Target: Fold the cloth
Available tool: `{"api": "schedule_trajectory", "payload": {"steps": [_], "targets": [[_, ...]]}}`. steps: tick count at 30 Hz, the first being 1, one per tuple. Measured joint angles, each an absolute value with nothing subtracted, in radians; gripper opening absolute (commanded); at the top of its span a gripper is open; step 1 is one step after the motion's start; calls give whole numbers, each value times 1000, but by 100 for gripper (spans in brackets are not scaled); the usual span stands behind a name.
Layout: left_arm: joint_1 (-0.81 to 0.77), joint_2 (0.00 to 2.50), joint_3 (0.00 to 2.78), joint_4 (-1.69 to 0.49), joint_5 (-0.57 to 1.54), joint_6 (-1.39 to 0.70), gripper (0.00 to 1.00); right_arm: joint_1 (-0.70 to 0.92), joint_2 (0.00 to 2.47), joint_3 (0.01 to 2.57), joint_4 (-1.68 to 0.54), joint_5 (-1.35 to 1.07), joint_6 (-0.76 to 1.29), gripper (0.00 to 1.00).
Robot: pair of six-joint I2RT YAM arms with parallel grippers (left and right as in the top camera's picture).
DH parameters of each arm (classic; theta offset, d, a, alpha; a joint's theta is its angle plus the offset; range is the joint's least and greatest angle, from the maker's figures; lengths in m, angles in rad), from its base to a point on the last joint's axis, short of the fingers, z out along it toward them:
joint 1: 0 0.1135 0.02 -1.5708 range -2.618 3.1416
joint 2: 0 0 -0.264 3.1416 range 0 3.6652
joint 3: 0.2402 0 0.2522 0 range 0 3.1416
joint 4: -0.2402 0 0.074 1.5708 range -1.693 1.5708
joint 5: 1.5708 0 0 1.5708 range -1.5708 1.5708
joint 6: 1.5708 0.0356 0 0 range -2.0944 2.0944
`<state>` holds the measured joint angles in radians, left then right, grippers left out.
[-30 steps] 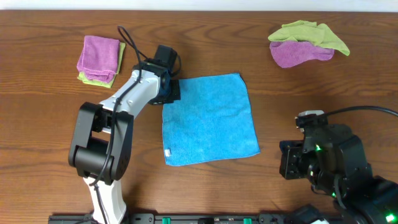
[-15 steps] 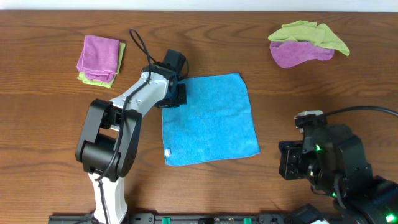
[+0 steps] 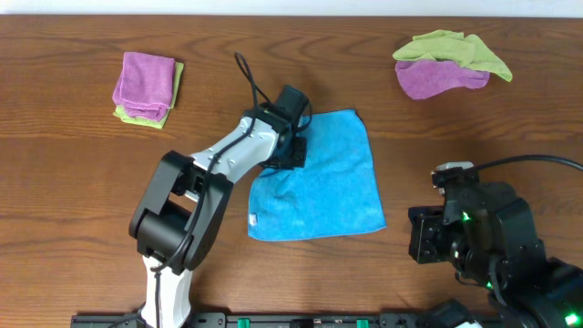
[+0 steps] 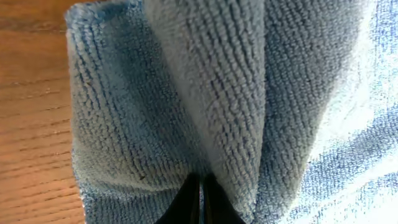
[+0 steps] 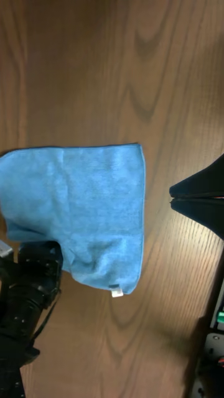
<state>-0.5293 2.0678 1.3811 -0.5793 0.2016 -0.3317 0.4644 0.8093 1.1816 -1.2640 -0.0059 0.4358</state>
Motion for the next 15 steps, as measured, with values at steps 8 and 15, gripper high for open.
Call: {"api": "schedule_trajectory", "payload": {"steps": [8, 15], "targets": [[-492, 2078, 1451, -713, 202, -309, 6, 464, 810, 1182, -1266, -7, 436, 1], [-475, 2019, 1562, -751, 189, -274, 5, 464, 809, 1182, -1266, -7, 436, 2]]}}
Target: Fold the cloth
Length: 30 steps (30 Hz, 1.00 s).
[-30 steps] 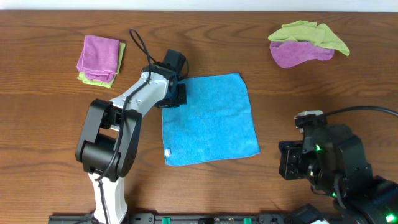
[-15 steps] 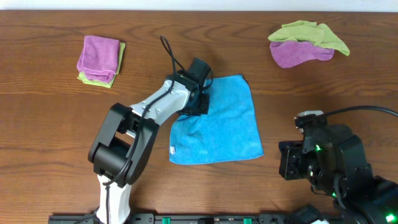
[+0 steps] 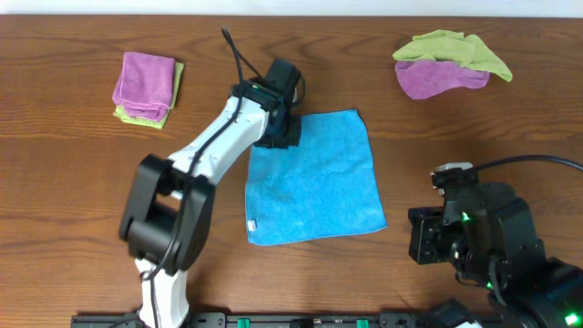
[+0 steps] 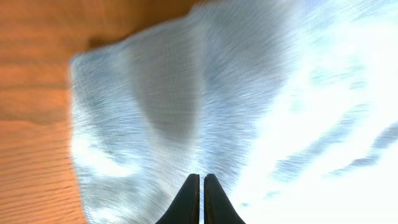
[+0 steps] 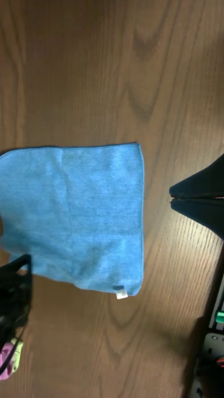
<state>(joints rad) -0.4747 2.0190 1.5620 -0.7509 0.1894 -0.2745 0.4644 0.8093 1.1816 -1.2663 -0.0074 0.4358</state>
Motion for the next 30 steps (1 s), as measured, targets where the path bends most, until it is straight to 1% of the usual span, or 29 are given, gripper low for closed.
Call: {"api": "schedule_trajectory", "payload": {"steps": [3, 6, 13, 19, 30], "targets": [[-474, 1946, 1573, -746, 152, -265, 6, 464, 809, 1182, -1267, -7, 436, 2], [-467, 1931, 1581, -726, 132, -263, 6, 464, 809, 1182, -1266, -7, 436, 2], [-437, 1977, 1581, -715, 89, -270, 6, 464, 810, 1182, -1267, -7, 436, 2], [-426, 2037, 1581, -751, 47, -289, 6, 464, 809, 1182, -1268, -7, 435, 2], [-416, 2088, 1581, -772, -88, -321, 6, 464, 810, 1182, -1271, -7, 431, 2]]}}
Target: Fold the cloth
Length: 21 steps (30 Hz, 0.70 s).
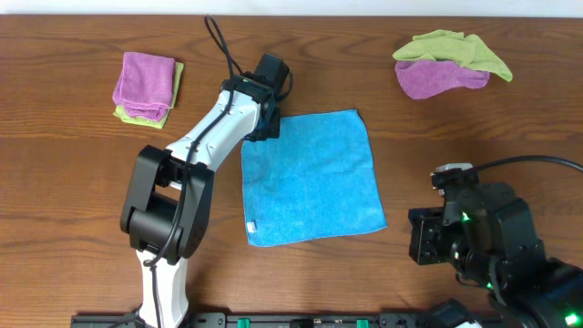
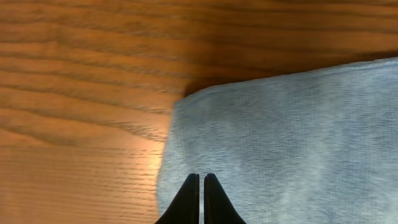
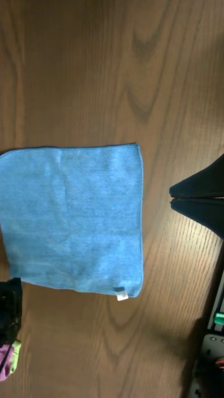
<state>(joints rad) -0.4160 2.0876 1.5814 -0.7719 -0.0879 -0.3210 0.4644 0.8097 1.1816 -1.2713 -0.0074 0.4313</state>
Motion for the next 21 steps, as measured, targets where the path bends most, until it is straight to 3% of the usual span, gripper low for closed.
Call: {"api": "schedule_trajectory", "payload": {"steps": [21], "targets": [[-408, 2169, 1578, -767, -121, -337, 6, 464, 810, 1182, -1272, -11, 427, 2]]}}
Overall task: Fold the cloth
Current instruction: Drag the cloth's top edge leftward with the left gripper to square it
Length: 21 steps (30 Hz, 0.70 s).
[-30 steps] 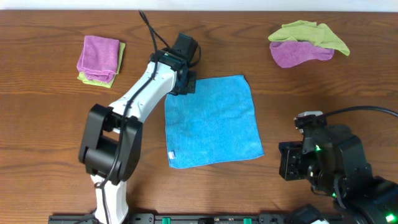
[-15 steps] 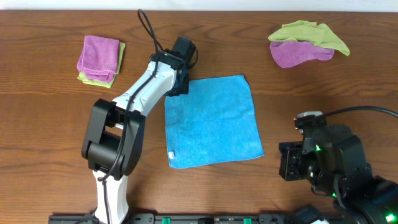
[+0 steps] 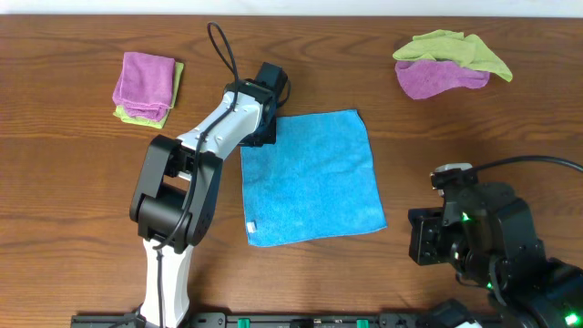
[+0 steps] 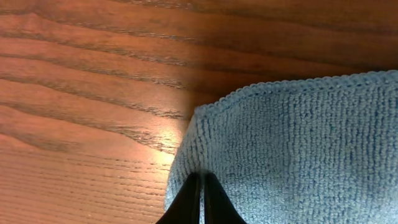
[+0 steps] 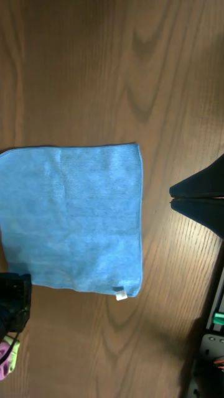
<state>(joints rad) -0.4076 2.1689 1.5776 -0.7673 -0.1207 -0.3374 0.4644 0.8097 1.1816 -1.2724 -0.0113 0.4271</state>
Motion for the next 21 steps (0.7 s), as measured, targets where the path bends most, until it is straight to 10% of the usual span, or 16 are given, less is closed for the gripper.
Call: {"api": "schedule_trajectory", "payload": {"steps": [21], "targets": [[-434, 2152, 1530, -730, 143, -336, 6, 464, 810, 1182, -1271, -11, 427, 1]]}}
